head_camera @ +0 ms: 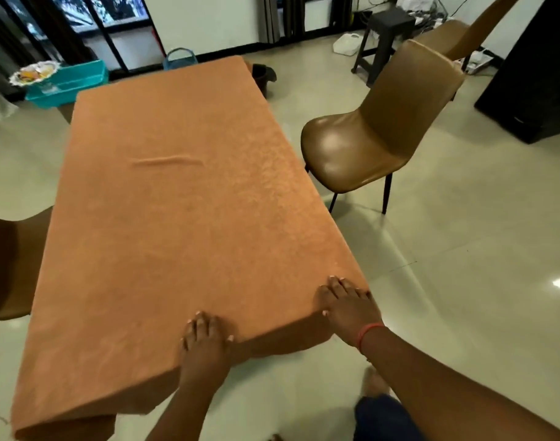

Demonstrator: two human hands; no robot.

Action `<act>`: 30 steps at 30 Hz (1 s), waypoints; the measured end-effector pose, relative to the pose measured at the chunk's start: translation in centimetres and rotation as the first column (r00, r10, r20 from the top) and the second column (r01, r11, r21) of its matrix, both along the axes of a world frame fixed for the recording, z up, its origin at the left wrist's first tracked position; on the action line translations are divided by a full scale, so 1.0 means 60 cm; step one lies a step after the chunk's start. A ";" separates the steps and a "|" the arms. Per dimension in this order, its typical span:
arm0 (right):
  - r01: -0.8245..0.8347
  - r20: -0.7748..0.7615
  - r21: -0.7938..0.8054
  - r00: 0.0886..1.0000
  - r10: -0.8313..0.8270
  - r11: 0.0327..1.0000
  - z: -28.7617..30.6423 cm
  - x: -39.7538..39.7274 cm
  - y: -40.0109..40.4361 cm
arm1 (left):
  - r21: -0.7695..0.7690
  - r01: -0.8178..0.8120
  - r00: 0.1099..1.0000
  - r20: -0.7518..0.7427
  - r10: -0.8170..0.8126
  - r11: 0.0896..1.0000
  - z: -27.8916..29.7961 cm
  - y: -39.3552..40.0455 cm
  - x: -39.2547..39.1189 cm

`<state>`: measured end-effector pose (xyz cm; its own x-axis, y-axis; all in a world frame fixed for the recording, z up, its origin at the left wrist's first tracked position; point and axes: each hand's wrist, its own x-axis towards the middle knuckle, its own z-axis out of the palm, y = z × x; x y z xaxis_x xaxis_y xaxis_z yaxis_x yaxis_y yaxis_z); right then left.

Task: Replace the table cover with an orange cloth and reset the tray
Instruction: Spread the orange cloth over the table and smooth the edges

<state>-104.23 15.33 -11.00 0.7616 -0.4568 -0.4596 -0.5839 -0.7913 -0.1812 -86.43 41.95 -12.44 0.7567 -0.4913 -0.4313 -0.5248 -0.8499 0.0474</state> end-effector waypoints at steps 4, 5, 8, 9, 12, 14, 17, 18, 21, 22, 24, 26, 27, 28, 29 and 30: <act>-0.045 0.055 0.024 0.998 0.043 0.999 -0.009 -0.017 -0.086 | -0.002 0.128 0.992 -0.017 -0.128 0.992 0.007 -0.133 -0.053; -0.060 0.073 0.045 0.996 0.056 0.997 -0.012 -0.020 -0.109 | 0.005 0.129 0.991 -0.023 -0.129 0.992 0.009 -0.166 -0.065; -0.104 0.156 0.144 0.984 0.082 0.984 -0.021 -0.043 -0.170 | 0.033 0.070 0.997 -0.037 -0.069 0.997 0.010 -0.259 -0.109; -0.103 0.179 0.211 0.982 0.066 0.972 -0.022 -0.050 -0.182 | 0.058 0.044 0.998 -0.045 -0.041 0.997 0.013 -0.280 -0.123; -0.106 0.186 0.488 0.982 0.015 0.866 -0.033 -0.088 -0.229 | 0.105 -0.053 0.996 -0.061 0.060 0.993 0.016 -0.353 -0.171; -0.091 0.163 0.643 0.986 -0.020 0.761 -0.042 -0.105 -0.251 | 0.153 -0.069 0.995 -0.054 0.078 0.986 0.016 -0.386 -0.192; 0.014 0.065 0.785 0.992 -0.105 0.619 -0.061 -0.119 -0.285 | 0.203 -0.045 0.998 -0.040 0.055 0.978 0.005 -0.429 -0.215; 0.044 0.031 0.802 0.993 -0.116 0.596 -0.069 -0.122 -0.291 | 0.219 -0.036 0.999 -0.025 0.043 0.975 0.004 -0.440 -0.222; 0.069 -0.014 0.810 0.995 -0.098 0.582 -0.086 -0.122 -0.307 | 0.330 0.069 0.997 0.013 -0.077 0.941 0.018 -0.475 -0.237; 0.072 -0.018 0.816 0.995 -0.100 0.574 -0.091 -0.120 -0.310 | 0.346 0.092 0.994 0.029 -0.109 0.934 0.023 -0.486 -0.238; 0.081 -0.013 0.821 0.992 -0.124 0.565 -0.100 -0.116 -0.311 | 0.389 0.163 0.984 0.002 -0.177 0.907 0.032 -0.503 -0.241; 0.090 -0.013 0.823 0.990 -0.139 0.561 -0.110 -0.112 -0.307 | 0.468 0.250 0.960 -0.007 -0.280 0.847 0.023 -0.505 -0.240; 0.080 -0.006 0.820 0.991 -0.132 0.567 -0.113 -0.109 -0.304 | 0.474 0.214 0.968 0.017 -0.252 0.854 0.024 -0.510 -0.238; 0.075 -0.003 0.817 0.992 -0.125 0.571 -0.113 -0.109 -0.302 | 0.434 0.177 0.973 0.059 -0.224 0.883 0.023 -0.518 -0.238; 0.070 0.000 0.816 0.993 -0.122 0.574 -0.112 -0.107 -0.302 | 0.408 0.138 0.974 0.107 -0.198 0.902 0.017 -0.521 -0.240; 0.070 -0.003 0.820 0.993 -0.117 0.568 -0.110 -0.108 -0.303 | 0.377 0.056 0.988 0.114 -0.107 0.924 0.017 -0.529 -0.240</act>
<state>-110.71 -2.88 -17.59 0.7678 0.0258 -0.6402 -0.6181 -0.2335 -0.7506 -100.81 10.22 -11.44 0.7825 -0.3771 -0.4954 -0.5731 -0.7471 -0.3367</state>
